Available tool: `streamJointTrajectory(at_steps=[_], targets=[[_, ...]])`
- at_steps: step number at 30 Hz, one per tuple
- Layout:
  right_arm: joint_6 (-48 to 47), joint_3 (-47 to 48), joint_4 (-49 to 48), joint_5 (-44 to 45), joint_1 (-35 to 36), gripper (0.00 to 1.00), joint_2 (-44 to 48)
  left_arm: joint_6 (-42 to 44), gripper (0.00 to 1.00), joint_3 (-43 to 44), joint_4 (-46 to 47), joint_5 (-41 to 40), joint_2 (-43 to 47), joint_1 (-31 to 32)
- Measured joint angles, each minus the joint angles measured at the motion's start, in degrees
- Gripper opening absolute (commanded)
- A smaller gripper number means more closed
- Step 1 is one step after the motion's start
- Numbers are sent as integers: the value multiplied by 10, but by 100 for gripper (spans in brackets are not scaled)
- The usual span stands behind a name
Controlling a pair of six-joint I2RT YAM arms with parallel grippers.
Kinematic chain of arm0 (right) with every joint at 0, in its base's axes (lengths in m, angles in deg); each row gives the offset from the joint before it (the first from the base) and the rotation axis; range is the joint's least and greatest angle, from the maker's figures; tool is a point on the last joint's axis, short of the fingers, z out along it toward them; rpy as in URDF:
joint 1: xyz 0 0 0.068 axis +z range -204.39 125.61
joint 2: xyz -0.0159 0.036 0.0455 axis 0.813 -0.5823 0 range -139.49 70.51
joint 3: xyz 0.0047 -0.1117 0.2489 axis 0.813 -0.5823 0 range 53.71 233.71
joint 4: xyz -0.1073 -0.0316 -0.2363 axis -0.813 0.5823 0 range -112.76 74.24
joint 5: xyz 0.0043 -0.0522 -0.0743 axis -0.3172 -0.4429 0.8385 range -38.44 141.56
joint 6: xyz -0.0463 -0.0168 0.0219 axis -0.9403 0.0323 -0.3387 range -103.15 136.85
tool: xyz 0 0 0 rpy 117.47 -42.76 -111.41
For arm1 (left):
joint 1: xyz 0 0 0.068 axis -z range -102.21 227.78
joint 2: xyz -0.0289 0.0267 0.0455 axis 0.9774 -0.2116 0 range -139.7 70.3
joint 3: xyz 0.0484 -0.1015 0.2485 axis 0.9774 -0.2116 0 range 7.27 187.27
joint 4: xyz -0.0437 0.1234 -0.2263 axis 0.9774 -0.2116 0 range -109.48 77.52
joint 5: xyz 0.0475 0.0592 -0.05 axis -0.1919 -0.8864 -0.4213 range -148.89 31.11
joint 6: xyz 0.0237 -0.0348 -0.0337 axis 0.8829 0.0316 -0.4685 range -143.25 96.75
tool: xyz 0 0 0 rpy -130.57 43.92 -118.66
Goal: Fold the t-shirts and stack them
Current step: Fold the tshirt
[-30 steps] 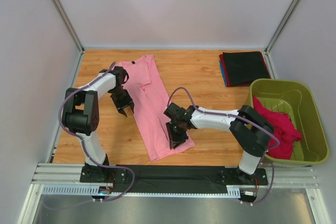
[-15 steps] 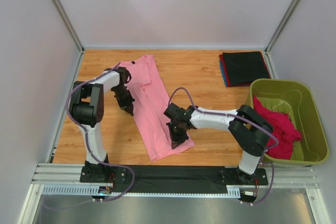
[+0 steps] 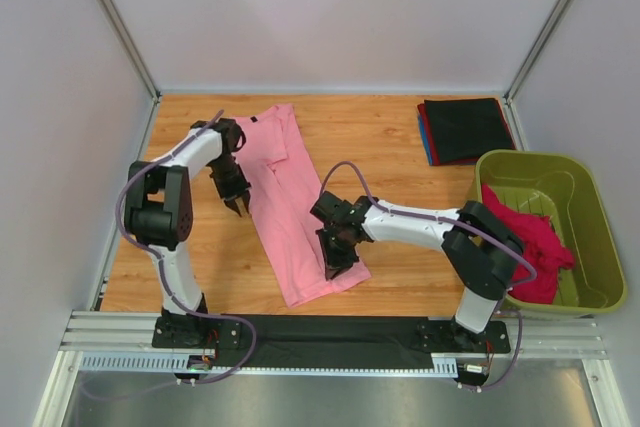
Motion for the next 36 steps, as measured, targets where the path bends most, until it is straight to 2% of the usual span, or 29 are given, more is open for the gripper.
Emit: streamJointTrajectory(at_steps=[5,9,14,21,27,36], targets=[[-8,47,40,7,-13,17,30,-39,27,-100,50,64,136,30],[-23,57,60,9,-60,17,69,-76,22,-163,87,105,228,127],[-45,56,65,-1,-113,14,82,-127,18,-224,132,125,235,247],[-47,53,43,-43,-82,14,79,-221,15,-320,172,127,239,328],[-39,23,-5,-58,-37,12,50,-274,15,-327,179,117,239,379],[-25,-41,-52,-62,-22,8,12,-316,15,-341,164,93,226,406]])
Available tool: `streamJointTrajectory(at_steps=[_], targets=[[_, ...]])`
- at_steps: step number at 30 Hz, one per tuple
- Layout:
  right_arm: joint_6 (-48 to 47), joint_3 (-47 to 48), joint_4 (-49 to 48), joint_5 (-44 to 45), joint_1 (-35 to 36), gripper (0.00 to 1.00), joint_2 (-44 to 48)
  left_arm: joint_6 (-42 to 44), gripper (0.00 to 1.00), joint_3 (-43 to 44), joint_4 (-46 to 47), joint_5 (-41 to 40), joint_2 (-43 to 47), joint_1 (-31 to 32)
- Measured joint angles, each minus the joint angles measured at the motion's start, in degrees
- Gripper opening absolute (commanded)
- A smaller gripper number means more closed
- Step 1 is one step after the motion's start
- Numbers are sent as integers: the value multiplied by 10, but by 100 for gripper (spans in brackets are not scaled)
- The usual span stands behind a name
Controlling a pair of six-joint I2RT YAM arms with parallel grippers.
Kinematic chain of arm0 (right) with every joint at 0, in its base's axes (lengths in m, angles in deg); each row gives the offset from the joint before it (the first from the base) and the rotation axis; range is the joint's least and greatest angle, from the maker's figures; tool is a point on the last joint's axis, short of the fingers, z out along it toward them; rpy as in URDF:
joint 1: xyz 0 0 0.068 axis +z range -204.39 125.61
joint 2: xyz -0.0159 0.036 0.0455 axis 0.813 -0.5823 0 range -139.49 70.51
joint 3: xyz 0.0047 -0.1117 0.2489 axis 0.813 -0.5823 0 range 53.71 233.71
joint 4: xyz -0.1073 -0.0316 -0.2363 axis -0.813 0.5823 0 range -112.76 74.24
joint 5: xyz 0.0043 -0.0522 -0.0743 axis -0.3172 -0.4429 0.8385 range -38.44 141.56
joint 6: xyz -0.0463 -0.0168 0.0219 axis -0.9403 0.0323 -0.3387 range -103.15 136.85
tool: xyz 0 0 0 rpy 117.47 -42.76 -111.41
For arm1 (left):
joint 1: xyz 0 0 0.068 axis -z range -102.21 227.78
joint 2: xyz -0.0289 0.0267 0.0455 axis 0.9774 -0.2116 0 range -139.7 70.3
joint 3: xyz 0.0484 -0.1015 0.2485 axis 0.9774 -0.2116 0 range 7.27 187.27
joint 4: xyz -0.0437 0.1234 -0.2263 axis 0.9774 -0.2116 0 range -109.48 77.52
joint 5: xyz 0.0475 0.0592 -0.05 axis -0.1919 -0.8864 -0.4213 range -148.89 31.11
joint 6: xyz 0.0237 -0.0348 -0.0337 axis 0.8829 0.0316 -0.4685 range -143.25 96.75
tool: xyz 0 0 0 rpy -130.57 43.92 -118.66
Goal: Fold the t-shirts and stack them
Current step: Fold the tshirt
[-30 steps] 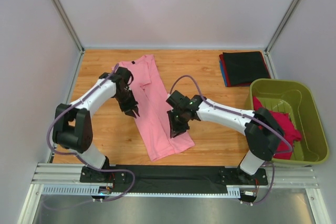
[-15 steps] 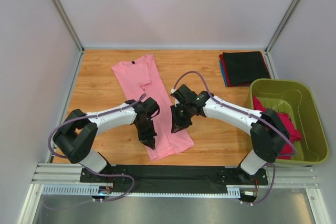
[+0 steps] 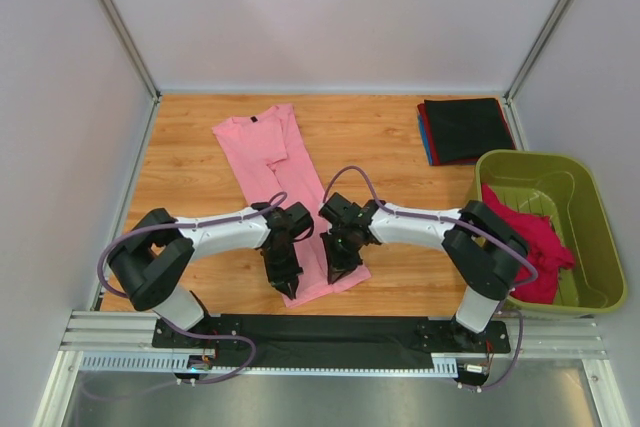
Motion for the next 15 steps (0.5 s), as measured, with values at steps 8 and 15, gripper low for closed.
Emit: streamJointTrajectory(at_steps=[8,15], targets=[[1,-19,-3,13,0,8,1,-20,17,-15,10,-7,0,6],[1,-8,7,24,0,8,11,-37,18,-37,21,3,0,10]])
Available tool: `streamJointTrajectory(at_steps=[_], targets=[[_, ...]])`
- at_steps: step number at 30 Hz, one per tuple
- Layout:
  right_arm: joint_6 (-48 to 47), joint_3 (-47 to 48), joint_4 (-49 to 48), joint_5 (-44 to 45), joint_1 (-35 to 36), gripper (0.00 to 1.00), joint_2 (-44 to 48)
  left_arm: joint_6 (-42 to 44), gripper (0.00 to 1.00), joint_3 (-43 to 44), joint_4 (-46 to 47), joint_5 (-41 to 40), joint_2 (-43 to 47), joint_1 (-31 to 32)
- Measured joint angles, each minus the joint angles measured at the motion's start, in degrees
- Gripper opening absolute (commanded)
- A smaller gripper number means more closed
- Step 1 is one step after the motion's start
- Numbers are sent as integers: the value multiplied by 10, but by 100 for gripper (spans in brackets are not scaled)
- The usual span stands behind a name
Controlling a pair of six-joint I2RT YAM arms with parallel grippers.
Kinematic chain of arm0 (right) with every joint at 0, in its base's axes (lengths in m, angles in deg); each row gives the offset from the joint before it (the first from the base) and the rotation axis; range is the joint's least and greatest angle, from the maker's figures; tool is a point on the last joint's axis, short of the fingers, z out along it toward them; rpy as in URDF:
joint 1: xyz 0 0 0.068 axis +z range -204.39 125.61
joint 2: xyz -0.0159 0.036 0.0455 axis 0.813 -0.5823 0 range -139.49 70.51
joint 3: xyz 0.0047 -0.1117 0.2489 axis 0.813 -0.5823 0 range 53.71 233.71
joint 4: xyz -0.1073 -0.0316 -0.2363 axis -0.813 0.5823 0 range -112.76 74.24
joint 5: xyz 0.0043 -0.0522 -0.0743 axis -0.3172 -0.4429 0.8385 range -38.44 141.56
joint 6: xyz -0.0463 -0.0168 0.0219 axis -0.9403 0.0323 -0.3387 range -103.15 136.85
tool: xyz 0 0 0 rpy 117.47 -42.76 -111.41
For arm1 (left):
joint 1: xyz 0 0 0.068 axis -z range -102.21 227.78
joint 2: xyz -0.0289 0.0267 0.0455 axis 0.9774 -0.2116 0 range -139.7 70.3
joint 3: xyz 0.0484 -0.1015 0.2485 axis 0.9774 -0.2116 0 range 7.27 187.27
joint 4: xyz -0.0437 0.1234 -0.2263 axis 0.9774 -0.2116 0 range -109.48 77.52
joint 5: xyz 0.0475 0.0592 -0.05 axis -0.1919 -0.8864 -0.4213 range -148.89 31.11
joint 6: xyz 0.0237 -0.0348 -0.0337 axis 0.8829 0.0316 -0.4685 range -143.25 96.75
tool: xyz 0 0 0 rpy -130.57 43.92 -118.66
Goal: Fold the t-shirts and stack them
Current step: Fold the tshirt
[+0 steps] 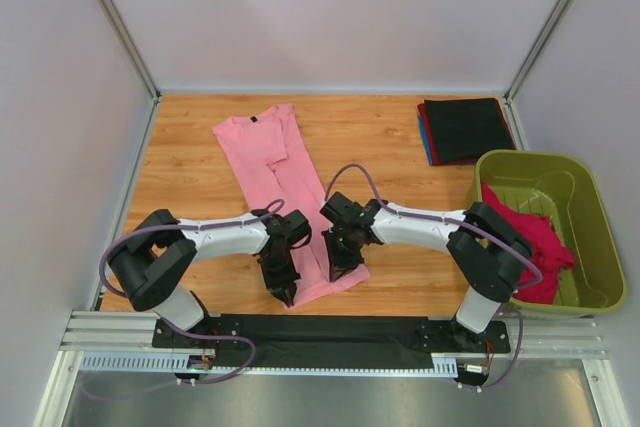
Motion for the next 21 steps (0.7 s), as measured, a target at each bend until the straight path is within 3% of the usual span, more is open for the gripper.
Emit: streamJointTrajectory(at_steps=[8,13,17,21], targets=[[2,32,25,17,0,10,23,-7,32,4,-10,0,10,6],[-2,55,50,30,-10,14,39,7,34,62,-57,-17,49,-16],[-11,63,70,44,-26,17,55,46,36,94,-83,-40,71,-79],[-29,76,91,54,-58,22,57,111,42,99,-115,-75,79,-203]])
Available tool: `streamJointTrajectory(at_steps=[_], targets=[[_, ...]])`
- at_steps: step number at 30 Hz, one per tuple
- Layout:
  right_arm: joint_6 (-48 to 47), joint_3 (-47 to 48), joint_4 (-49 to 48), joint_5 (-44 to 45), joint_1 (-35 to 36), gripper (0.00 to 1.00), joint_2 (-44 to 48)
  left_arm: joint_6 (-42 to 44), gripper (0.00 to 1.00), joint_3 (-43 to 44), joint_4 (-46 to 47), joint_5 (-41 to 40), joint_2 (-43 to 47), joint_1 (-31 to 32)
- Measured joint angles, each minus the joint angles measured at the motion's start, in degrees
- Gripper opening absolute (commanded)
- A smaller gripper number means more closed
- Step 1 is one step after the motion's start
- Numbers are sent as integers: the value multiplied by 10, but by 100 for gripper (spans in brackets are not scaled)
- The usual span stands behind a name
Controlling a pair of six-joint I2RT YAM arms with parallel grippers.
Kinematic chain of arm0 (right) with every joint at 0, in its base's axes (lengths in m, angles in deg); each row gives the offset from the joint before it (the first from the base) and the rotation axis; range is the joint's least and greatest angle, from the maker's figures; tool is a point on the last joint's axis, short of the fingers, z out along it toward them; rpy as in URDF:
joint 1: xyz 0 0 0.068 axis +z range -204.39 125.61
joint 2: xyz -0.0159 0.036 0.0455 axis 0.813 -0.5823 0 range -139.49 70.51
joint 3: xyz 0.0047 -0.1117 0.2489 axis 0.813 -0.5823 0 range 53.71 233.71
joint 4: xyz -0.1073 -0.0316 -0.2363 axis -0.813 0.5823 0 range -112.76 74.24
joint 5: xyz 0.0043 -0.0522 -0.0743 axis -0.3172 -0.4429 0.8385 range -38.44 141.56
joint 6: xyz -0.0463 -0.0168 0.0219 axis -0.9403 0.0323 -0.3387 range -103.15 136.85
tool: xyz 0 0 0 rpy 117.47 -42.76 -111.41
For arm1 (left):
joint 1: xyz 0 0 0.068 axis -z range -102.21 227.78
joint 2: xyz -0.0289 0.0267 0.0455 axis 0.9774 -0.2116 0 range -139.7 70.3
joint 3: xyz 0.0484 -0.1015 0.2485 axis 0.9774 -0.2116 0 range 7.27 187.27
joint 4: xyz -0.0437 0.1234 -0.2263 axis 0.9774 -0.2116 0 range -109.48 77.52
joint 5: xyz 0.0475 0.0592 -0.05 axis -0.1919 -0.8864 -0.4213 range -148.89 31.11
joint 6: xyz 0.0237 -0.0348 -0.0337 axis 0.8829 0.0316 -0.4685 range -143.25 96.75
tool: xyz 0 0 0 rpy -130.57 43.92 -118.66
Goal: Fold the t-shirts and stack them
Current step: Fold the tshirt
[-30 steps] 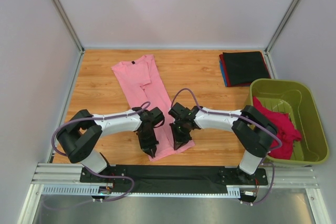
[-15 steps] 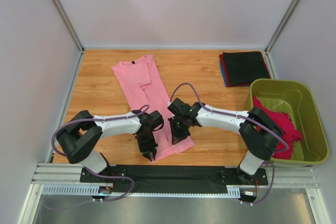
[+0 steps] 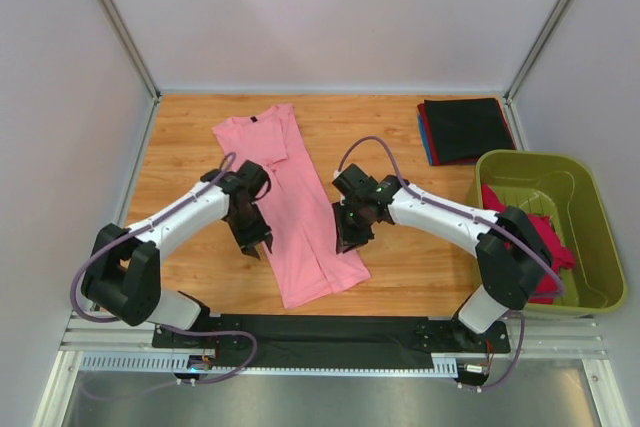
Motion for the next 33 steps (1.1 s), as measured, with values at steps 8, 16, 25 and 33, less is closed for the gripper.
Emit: streamJointTrajectory(at_steps=[8,16,25,33], targets=[[-44,38,44,23,-77,25,15,111,43,153,13,-43,-83,-224],[-60,25,58,34,-81,27,75,175,39,393,66,-38,-324,-308],[-71,32,30,23,-132,29,-21,203,40,626,16,-67,-531,-334],[-71,34,28,20,-132,29,-22,203,21,675,49,-16,-577,-362]])
